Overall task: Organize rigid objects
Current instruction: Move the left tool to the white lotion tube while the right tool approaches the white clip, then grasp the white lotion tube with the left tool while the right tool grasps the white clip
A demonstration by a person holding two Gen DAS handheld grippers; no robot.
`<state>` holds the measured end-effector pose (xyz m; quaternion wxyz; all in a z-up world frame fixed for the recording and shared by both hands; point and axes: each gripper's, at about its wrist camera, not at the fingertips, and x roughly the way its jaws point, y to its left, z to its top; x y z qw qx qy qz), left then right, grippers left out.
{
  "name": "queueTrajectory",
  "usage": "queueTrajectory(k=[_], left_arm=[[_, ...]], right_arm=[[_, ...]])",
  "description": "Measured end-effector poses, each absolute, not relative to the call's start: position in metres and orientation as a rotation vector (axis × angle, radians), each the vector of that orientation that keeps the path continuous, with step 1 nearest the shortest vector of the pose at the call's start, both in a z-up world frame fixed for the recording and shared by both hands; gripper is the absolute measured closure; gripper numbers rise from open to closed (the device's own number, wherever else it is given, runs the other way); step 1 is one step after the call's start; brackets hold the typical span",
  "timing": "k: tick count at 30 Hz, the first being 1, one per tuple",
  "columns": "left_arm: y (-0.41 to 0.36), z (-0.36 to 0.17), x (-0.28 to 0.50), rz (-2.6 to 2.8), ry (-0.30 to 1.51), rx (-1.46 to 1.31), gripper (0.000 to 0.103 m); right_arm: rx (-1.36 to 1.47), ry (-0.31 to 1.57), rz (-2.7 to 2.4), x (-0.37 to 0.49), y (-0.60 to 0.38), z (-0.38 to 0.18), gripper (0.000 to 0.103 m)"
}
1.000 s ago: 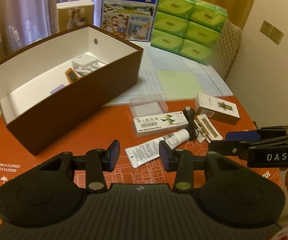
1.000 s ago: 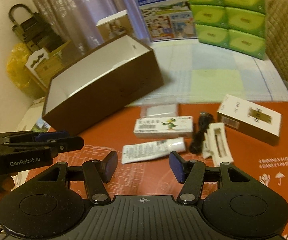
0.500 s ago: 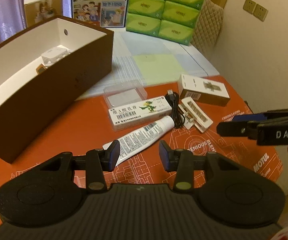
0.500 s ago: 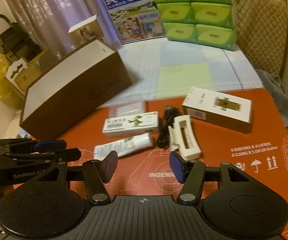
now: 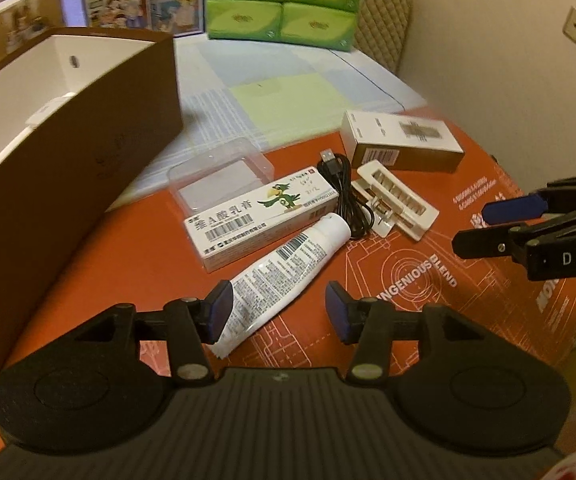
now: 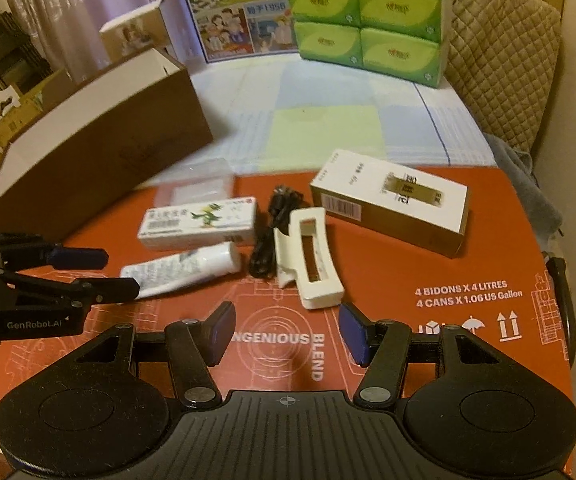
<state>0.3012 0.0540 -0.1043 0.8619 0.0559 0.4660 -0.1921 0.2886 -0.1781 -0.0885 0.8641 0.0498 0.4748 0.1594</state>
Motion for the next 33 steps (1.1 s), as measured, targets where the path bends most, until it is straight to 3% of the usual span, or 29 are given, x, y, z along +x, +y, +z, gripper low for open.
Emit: queueTrajectory(k=[15,21,28,30,32,33], left_arm=[[0.044,-0.136,0.328,-0.459,1.019,0.201,0.057],[0.041,-0.143,0.335,-0.471,1.024,0.231,0.049],[0.038,-0.145,0.337,-0.476,1.036,0.216,0.053],[0.036,-0.146,0.336,-0.476,1.053,0.194,0.056],[0.034,-0.147,0.332,-0.466,1.055,0.192,0.057],[0.033,-0.147,0.330,-0.459,1.056,0.190,0.058]], right_arm=[[0.035,1.007,0.353,0.316,-0.175,-0.121,0.049],[0.017,1.010,0.363,0.325,-0.169,-0.128,0.049],[-0.002,0.991,0.362,0.329,-0.166,-0.134,0.049],[-0.014,0.983,0.363,0.328,-0.166,-0.133,0.056],[-0.034,0.991,0.360,0.327,-0.165,-0.134,0.075],[-0.038,0.996,0.359,0.327,-0.165,-0.135,0.075]])
